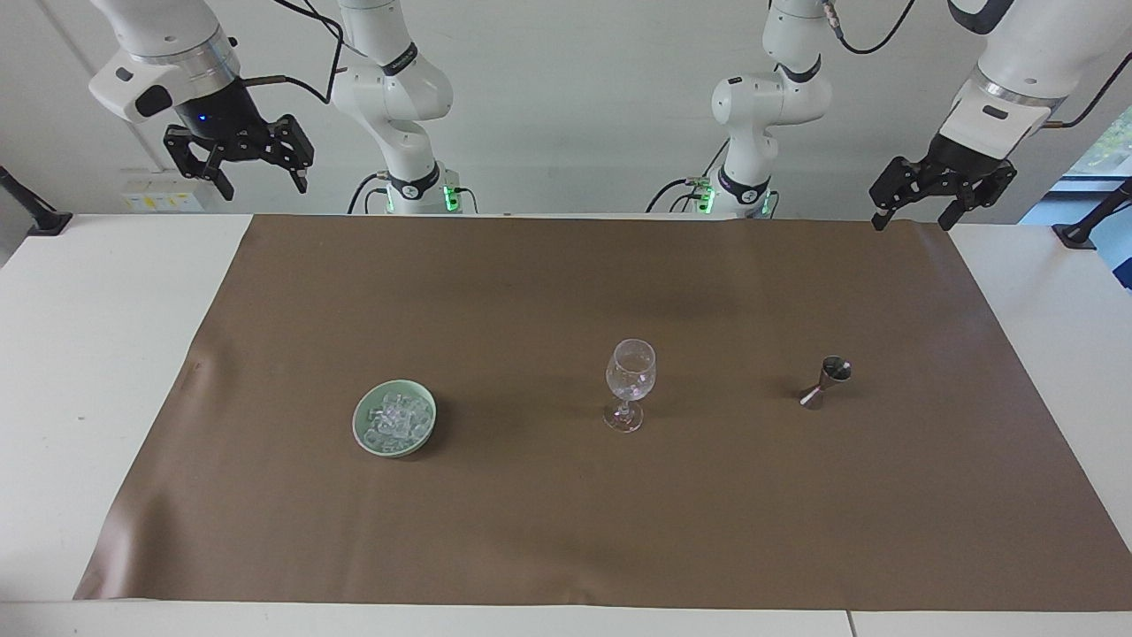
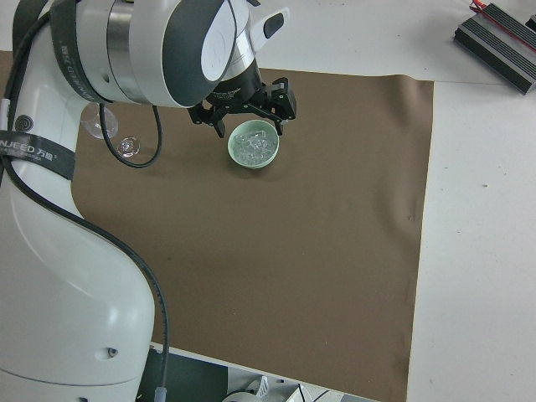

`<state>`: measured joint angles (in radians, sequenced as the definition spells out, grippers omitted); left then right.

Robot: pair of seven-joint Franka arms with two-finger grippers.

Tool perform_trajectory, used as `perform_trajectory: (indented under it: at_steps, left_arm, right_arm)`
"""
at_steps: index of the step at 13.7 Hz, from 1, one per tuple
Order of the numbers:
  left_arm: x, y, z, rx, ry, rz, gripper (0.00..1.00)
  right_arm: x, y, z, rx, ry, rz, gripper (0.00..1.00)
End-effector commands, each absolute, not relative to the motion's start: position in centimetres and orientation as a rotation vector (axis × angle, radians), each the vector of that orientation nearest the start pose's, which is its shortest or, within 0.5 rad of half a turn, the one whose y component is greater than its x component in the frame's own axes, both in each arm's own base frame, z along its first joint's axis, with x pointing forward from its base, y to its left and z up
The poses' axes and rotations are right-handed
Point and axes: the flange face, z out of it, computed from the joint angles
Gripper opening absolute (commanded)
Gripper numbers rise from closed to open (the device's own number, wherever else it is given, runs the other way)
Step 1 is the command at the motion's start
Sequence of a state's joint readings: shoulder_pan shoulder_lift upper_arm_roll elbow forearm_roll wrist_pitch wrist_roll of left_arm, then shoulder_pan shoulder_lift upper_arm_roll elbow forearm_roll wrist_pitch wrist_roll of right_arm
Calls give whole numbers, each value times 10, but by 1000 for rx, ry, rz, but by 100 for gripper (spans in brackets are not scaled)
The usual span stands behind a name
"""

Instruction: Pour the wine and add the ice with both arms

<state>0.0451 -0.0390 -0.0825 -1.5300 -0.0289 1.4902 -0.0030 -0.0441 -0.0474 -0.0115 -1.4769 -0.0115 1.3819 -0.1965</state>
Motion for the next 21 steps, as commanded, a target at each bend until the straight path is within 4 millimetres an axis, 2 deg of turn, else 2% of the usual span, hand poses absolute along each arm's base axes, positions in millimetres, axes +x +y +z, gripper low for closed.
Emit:
perform_trajectory:
  at_steps: [1, 9, 21]
  left_arm:
    - [527, -24, 656, -3179, 40, 28, 100]
    - [524, -27, 660, -3177, 49, 21, 100]
    - [530, -31, 650, -3179, 48, 32, 100]
  right_arm:
    - [515, -29, 677, -3123, -198, 68, 100]
    - [515, -29, 677, -3123, -198, 68, 100]
    - [515, -29, 677, -3123, -198, 68, 100]
